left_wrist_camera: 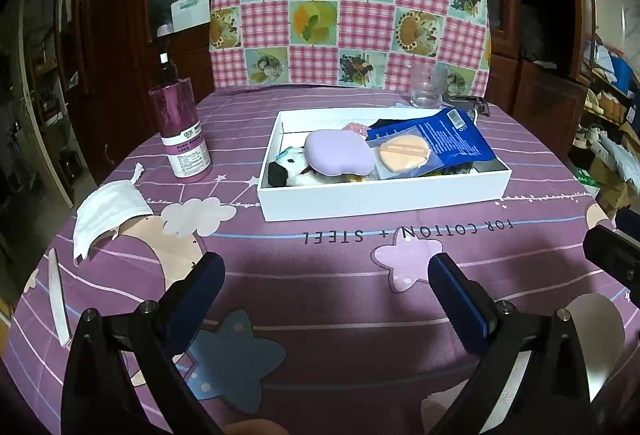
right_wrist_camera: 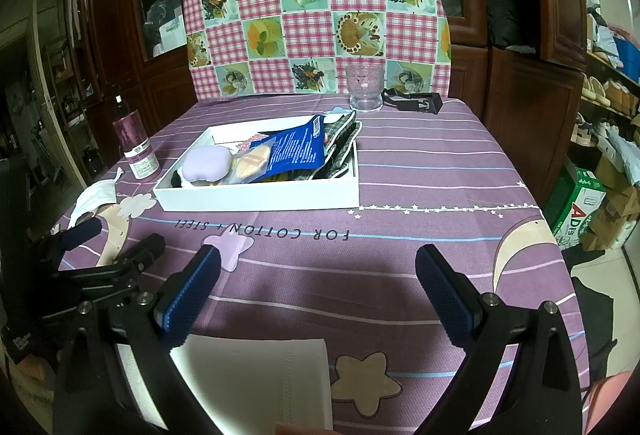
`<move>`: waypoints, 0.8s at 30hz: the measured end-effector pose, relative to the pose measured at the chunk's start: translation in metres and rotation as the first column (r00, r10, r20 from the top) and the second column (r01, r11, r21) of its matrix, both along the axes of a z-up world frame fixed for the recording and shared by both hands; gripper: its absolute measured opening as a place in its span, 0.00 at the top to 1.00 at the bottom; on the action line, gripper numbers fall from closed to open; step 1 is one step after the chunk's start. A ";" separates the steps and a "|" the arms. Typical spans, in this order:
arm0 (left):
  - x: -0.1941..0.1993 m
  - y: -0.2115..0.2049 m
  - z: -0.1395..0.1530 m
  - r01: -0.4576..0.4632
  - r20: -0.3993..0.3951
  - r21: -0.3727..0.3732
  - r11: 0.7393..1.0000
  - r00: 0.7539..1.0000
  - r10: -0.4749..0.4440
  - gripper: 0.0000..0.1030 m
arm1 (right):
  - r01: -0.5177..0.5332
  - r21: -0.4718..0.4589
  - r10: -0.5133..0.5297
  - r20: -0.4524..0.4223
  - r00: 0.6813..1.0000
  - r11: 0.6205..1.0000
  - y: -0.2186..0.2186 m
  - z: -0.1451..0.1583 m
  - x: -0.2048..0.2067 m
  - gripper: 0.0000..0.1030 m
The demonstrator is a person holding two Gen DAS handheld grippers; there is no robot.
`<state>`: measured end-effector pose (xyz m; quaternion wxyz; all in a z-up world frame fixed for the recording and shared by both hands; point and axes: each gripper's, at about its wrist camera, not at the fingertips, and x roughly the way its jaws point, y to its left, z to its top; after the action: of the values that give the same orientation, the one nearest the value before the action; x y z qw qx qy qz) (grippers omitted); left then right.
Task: Organize soft objects
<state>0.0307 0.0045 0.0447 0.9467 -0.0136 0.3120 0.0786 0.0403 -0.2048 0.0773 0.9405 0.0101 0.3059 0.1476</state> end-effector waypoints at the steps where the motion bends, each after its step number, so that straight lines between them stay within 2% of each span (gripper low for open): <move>1: 0.000 0.000 0.000 -0.002 0.000 0.000 1.000 1.000 0.002 0.00 | 0.000 0.001 0.000 0.000 1.000 1.000 0.000 0.000 0.000 0.05; 24: -0.001 0.001 0.000 -0.006 -0.002 -0.007 1.000 1.000 0.006 0.00 | -0.002 -0.006 0.002 -0.005 1.000 1.000 -0.001 -0.003 0.000 0.05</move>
<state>0.0300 0.0056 0.0448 0.9461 -0.0175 0.3133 0.0802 0.0407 -0.2056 0.0744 0.9397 0.0076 0.3085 0.1476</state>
